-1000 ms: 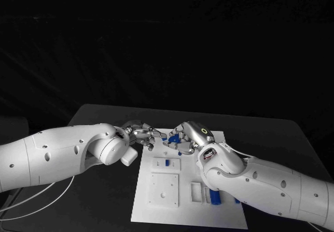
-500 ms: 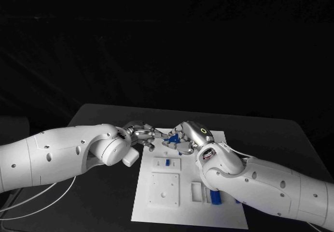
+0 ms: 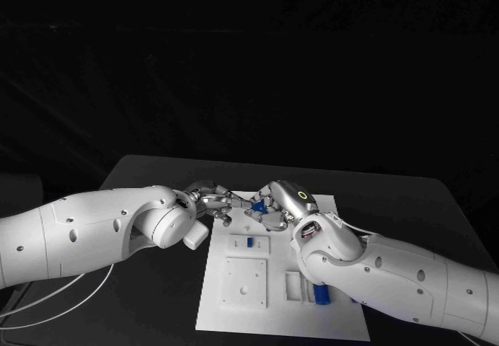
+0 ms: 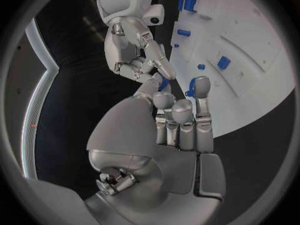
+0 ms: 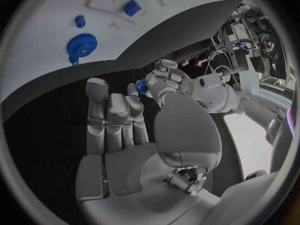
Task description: Assemble the parts on the task board
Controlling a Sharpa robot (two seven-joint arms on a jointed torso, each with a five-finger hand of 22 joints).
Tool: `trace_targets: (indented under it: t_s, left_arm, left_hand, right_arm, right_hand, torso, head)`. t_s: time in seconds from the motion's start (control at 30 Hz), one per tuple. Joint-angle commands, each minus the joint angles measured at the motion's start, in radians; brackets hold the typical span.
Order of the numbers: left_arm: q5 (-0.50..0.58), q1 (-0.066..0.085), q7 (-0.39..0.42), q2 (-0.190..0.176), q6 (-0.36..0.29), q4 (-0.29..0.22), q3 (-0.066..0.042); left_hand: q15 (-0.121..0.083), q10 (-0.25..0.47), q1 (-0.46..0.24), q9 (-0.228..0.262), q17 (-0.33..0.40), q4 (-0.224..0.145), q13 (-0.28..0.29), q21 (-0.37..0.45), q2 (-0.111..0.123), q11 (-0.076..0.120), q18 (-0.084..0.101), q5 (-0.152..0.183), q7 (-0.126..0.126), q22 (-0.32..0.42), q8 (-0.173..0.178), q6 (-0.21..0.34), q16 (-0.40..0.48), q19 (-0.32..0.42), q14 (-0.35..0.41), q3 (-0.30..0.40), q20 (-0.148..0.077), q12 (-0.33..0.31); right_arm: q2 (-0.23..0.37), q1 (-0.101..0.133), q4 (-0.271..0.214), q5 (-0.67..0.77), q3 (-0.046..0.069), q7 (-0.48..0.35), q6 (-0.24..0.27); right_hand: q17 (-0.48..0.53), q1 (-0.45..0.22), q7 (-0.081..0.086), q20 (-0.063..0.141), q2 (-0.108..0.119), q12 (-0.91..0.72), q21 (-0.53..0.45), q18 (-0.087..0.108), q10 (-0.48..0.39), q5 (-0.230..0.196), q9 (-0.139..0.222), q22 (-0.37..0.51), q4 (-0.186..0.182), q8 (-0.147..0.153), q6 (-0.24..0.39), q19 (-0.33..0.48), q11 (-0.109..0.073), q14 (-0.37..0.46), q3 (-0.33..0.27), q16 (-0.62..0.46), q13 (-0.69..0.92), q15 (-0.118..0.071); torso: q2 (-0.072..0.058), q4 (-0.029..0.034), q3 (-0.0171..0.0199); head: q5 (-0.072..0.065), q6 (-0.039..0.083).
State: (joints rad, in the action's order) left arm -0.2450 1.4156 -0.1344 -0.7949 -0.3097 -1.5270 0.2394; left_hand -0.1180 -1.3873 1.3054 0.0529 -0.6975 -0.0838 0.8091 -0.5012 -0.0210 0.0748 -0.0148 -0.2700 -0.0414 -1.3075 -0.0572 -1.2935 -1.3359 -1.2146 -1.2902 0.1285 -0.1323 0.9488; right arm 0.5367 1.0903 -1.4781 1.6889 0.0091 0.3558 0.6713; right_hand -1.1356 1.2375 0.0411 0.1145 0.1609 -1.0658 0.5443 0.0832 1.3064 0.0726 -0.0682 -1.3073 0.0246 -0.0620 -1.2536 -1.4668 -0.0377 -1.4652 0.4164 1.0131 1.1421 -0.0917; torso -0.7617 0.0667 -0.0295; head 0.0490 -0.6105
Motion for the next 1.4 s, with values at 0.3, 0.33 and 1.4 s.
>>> trace_targets:
  t_s: [0.3, 0.33, 1.4]
  left_arm:
    - [0.001, -0.001, -0.002, -0.001, 0.008, -0.003, 0.0]
    - [0.001, -0.001, -0.003, -0.001, 0.007, -0.003, 0.0]
    - [-0.016, -0.002, -0.004, -0.001, 0.056, -0.005, 0.0]
  left_hand:
    - [0.001, 0.008, -0.004, 0.129, 0.015, 0.002, -0.01, -0.005, -0.005, 0.001, -0.003, -0.009, 0.045, -0.019, -0.007, -0.057, 0.017, 0.007, 0.004, 0.0, 0.0, -0.02]
    - [0.001, 0.008, -0.004, 0.129, 0.02, 0.001, -0.014, -0.004, -0.005, 0.001, -0.003, -0.011, 0.045, -0.019, -0.007, -0.057, 0.021, 0.007, 0.005, 0.001, 0.0, -0.026]
    - [0.011, 0.038, -0.119, 0.069, 0.113, 0.119, -0.082, 0.041, 0.024, -0.013, 0.0, 0.09, 0.024, -0.012, -0.005, 0.021, 0.087, 0.009, 0.034, -0.074, 0.008, -0.114]
  right_arm:
    - [0.01, -0.002, 0.0, 0.022, 0.002, -0.023, 0.062]
    - [0.01, -0.002, 0.0, 0.022, 0.002, -0.026, 0.066]
    - [0.017, -0.003, 0.014, 0.022, 0.004, -0.09, -0.022]
  right_hand:
    - [-0.002, -0.048, 0.007, 0.006, -0.035, -0.01, 0.028, -0.02, 0.014, 0.098, -0.003, -0.058, 0.13, -0.002, -0.025, -0.048, -0.007, 0.001, 0.166, 0.015, 0.016, -0.007]
    - [-0.001, -0.052, 0.007, 0.006, -0.038, -0.009, 0.027, -0.019, 0.015, 0.099, -0.002, -0.058, 0.136, -0.002, -0.025, -0.048, -0.007, 0.001, 0.167, 0.015, 0.017, -0.007]
    - [0.002, -0.059, 0.005, 0.003, -0.076, 0.002, 0.03, -0.022, 0.015, 0.027, 0.002, -0.061, 0.147, -0.001, -0.025, -0.047, -0.007, 0.002, 0.159, 0.018, 0.018, -0.005]
  torso:
    - [0.0, 0.0, 0.0005]
    - [0.0, 0.0, 0.0007]
    - [0.0, 0.0004, -0.0011]
  head:
    - [-0.002, -0.002]
    - [-0.002, -0.001]
    - [-0.006, -0.006]
